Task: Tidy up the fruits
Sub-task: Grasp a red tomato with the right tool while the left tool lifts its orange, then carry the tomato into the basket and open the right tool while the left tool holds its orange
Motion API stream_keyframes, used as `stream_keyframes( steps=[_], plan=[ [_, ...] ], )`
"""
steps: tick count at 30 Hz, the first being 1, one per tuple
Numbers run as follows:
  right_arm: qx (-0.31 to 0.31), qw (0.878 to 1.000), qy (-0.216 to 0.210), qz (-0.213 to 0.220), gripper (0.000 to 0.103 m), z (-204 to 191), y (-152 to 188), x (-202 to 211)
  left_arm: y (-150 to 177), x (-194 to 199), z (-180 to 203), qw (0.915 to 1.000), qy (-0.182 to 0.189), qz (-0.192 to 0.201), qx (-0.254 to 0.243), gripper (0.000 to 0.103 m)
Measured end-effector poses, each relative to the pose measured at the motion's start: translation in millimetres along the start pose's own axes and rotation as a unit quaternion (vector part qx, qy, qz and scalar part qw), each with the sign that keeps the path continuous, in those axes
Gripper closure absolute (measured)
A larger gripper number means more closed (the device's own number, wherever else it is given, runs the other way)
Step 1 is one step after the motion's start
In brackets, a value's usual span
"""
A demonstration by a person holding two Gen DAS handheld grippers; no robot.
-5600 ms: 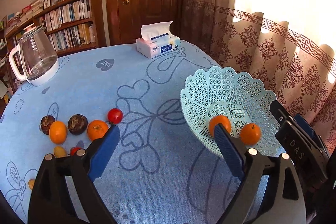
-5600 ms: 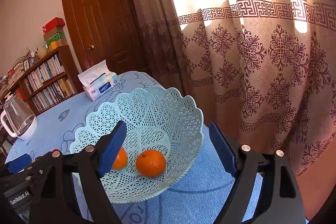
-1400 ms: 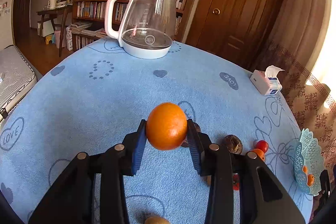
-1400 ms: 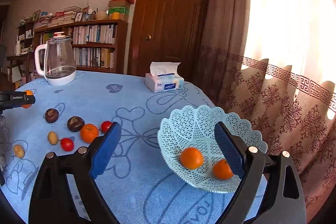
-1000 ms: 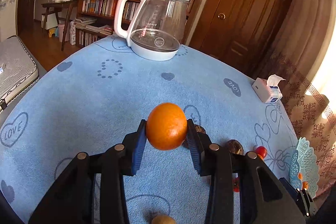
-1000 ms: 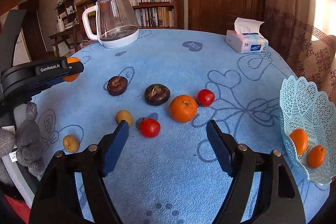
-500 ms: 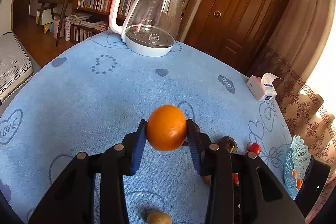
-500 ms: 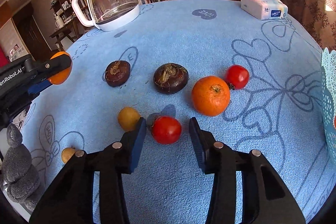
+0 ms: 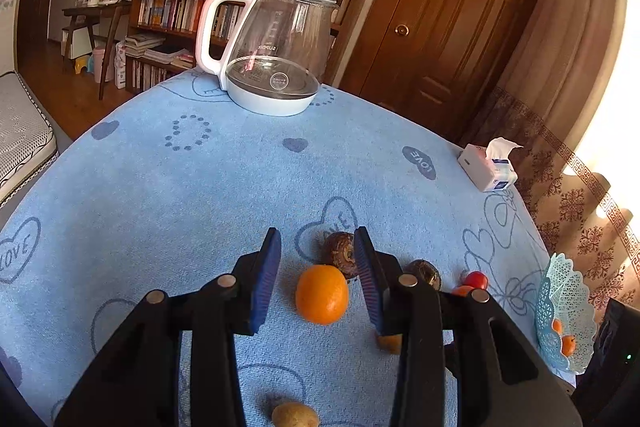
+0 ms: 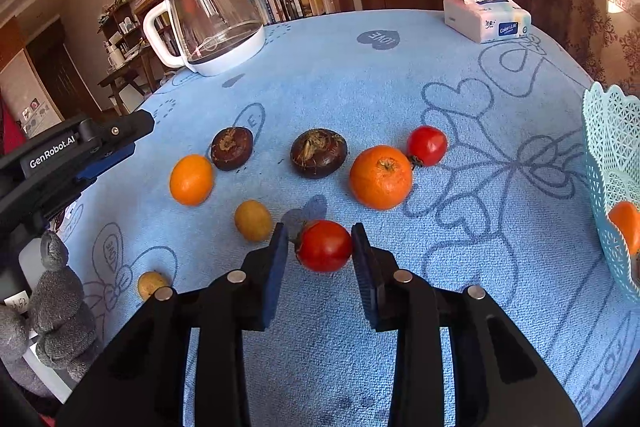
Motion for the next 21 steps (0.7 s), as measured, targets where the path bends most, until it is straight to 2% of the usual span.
stream_keyframes(
  steps=[4, 8, 10, 17, 21],
  plan=[
    [-0.008, 1.0, 0.006, 0.013, 0.069, 7.0, -1.0, 12.0, -3.8, 0.2, -13.0, 0.9997, 0.003, -0.004, 0.023, 0.064],
    [-0.021, 0.999, 0.017, 0.026, 0.069, 20.8, -1.8, 21.7, -2.1, -6.2, -35.1, 0.996, 0.023, -0.03, 0.081, 0.052],
    [-0.032, 0.999, 0.024, 0.03, 0.069, 30.9, -2.4, 26.0, 0.2, -10.0, -39.3, 0.9947, 0.024, -0.041, 0.091, 0.052],
    [-0.065, 0.995, 0.05, 0.056, 0.069, 65.1, -7.8, 46.8, 18.0, -27.0, -13.5, 0.9952, 0.036, -0.077, 0.048, 0.039],
    [-0.075, 0.992, 0.068, 0.077, 0.069, 82.5, -11.4, 61.9, 29.1, -37.6, 0.3, 0.9945, 0.036, -0.096, 0.022, 0.039]
  ],
)
Point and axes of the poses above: each gripper's, at about its wrist camera, not at the fingertips, and x roughly against the way its jaws point, z to its right, y to its underside, the point moved 7 cm from there along -x, roughly the way its jaws point, and after that the axes turned 11 degrees about y, right-handed, at the moved point
